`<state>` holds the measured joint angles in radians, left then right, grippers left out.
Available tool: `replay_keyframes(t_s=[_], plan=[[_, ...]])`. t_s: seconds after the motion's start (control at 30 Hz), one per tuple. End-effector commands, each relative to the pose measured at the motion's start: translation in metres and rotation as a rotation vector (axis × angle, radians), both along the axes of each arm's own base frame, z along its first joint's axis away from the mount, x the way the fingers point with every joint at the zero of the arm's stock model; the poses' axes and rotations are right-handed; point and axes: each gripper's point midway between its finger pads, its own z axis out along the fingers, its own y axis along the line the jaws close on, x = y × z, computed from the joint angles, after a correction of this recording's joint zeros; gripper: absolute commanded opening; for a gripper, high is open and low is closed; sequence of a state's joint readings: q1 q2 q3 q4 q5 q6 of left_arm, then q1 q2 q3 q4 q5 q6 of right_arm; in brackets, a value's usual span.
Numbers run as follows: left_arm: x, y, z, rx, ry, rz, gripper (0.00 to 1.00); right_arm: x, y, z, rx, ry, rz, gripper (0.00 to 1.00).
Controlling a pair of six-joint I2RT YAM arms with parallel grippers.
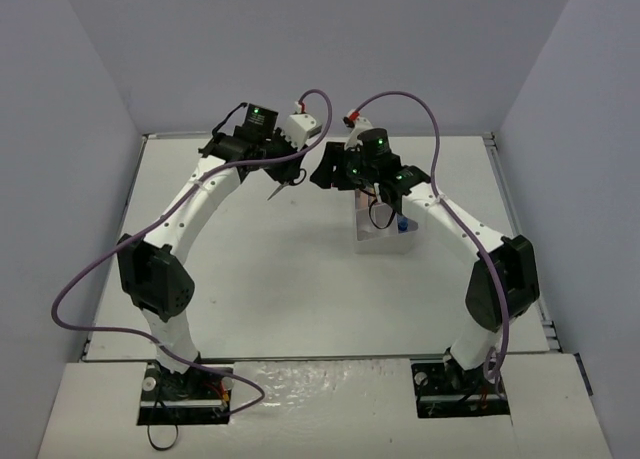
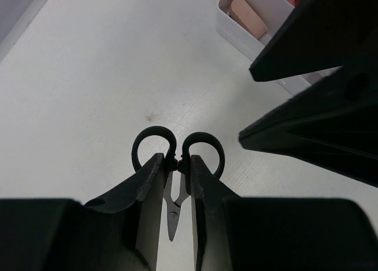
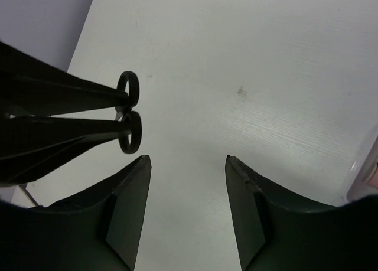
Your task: Sort the stationery into containers
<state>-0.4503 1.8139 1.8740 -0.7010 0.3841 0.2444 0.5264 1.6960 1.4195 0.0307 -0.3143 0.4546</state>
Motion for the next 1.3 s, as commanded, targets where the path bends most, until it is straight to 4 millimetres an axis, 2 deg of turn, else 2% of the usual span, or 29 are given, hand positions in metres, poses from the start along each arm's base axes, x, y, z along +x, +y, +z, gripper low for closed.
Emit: replay_keyframes(t_s=[0.0, 0.2, 0.37, 0.5, 0.67, 0.9, 1.1, 1.27], plan=[[-0.006, 0.004, 0.042, -0.053, -0.073, 0.028, 0.0, 0.012, 0.021, 0.039, 0.143, -0.053, -0.006, 0.48], [-0.007, 0.002, 0.047, -0.065, -0.076, 0.021, 0.0, 0.016, 0.034, 0.059, 0.268, -0.086, 0.012, 0.42], [-0.006, 0.002, 0.048, -0.066, -0.081, 0.024, 0.0, 0.009, 0.04, 0.063, 0.328, -0.064, 0.039, 0.4], [-0.006, 0.003, 0.047, -0.061, -0.082, 0.025, 0.0, 0.008, 0.033, 0.066, 0.349, -0.059, 0.02, 0.38], [-0.006, 0.002, 0.047, -0.064, -0.081, 0.024, 0.0, 0.011, 0.02, 0.082, 0.391, -0.092, 0.003, 0.38], [-0.006, 0.002, 0.049, -0.067, -0.082, 0.022, 0.0, 0.002, 0.027, 0.076, 0.394, -0.08, 0.03, 0.37], [-0.006, 0.002, 0.045, -0.061, -0.075, 0.024, 0.0, -0.003, 0.031, 0.084, 0.417, -0.086, 0.043, 0.37], [-0.006, 0.0, 0.048, -0.07, -0.075, 0.023, 0.0, -0.002, 0.039, 0.077, 0.426, -0.06, 0.052, 0.36]])
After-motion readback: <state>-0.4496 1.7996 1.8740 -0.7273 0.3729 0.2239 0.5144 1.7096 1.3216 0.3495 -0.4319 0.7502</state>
